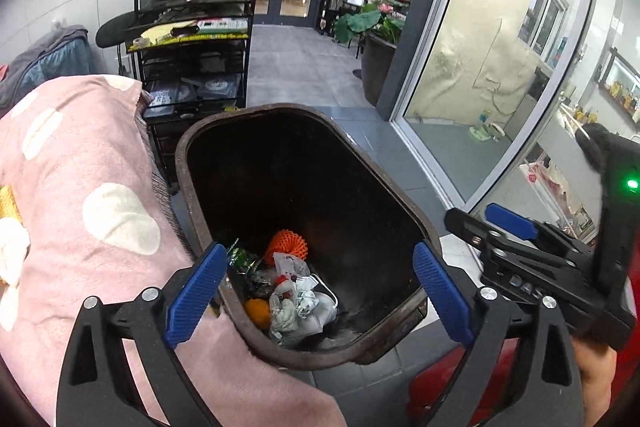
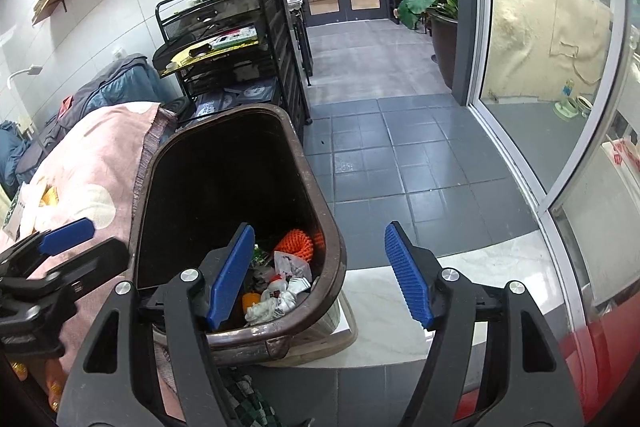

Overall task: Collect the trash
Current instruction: 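Grasp the green milk carton with the left tool while the right tool grasps a white tissue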

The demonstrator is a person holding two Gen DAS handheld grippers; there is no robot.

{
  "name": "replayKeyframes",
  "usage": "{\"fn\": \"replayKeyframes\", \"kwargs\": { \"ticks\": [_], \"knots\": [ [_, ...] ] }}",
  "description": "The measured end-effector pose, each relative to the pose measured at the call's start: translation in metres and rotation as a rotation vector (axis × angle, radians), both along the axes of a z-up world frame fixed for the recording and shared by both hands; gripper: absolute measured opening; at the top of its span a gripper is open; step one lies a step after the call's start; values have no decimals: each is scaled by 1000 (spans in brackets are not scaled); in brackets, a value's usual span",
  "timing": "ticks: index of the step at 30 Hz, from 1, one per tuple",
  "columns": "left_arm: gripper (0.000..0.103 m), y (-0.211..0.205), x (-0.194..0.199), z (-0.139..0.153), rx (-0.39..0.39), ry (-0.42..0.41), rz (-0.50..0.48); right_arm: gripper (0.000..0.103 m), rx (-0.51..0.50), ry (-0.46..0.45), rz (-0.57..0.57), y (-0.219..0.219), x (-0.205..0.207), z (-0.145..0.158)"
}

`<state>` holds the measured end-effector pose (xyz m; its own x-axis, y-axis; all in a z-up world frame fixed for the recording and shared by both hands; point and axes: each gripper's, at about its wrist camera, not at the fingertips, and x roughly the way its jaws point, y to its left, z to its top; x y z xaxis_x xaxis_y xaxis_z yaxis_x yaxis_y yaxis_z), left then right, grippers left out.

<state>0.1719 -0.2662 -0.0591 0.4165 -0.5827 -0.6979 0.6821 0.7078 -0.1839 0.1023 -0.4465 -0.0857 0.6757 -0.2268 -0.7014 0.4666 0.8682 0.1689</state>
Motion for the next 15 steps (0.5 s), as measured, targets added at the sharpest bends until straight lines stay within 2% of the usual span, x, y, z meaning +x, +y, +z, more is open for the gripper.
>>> {"fn": "replayKeyframes", "kwargs": {
  "ticks": [6,15],
  "knots": [
    [96,26,-10,14,-22,-40,13,68,3,-12,54,16,7,5],
    [97,86,-21,37,-51,-113,69,68,22,-35,212,68,35,18]
  ]
}}
